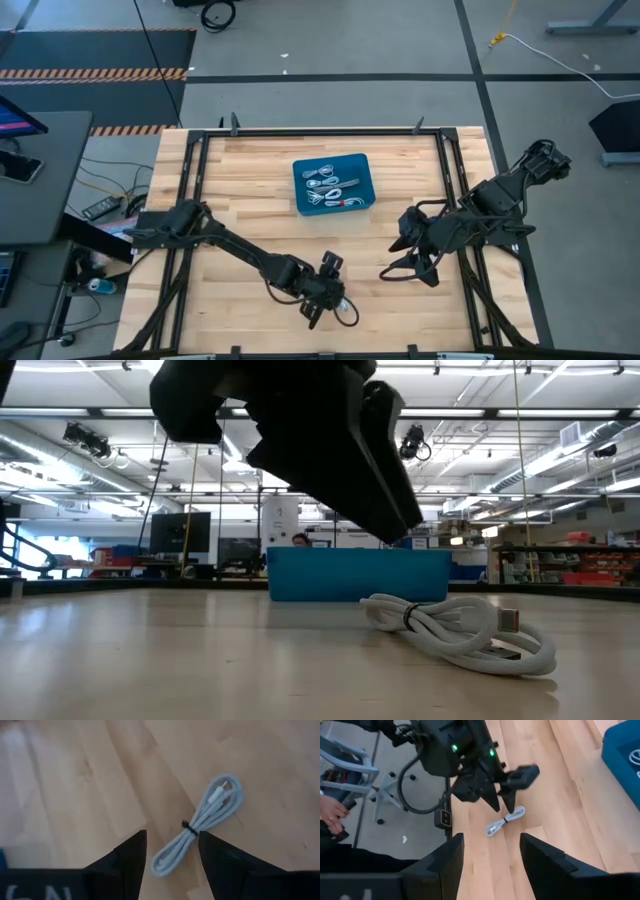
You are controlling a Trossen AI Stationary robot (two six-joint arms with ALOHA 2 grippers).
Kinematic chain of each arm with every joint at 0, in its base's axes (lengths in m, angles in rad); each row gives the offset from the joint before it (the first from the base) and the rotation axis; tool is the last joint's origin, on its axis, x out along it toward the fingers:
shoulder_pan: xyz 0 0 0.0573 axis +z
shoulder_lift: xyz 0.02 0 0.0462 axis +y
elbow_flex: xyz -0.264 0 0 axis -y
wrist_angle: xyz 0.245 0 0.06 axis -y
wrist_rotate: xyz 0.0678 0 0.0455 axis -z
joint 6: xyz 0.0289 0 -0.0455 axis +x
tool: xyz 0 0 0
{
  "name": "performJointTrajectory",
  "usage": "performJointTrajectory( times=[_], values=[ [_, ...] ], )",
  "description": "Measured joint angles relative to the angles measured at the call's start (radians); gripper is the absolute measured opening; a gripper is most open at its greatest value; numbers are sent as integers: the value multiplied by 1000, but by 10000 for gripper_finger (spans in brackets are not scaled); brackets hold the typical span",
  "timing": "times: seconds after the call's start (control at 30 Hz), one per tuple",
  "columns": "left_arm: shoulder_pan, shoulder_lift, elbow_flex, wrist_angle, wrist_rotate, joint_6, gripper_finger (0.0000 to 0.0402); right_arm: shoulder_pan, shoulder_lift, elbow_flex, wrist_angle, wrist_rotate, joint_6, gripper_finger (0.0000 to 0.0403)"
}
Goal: Pick and place USB-C Cables
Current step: Put the white charger cable into the blue bin
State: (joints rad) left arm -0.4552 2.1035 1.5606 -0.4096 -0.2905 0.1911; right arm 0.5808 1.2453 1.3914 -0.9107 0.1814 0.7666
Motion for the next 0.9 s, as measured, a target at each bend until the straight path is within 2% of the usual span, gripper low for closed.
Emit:
performJointTrajectory(
  times=[0.2,0.67,0.77,0.9],
  values=[
    [4,32,-1,-3,50,106,185,0,0,0,13,0,0,199],
    [45,111,1,111,14,147,183,0,0,0,65,0,1,199],
    [50,113,1,92,25,110,165,0,0,0,66,-1,13,199],
    [50,113,0,96,30,106,110,0,0,0,72,-11,12,199]
  ],
)
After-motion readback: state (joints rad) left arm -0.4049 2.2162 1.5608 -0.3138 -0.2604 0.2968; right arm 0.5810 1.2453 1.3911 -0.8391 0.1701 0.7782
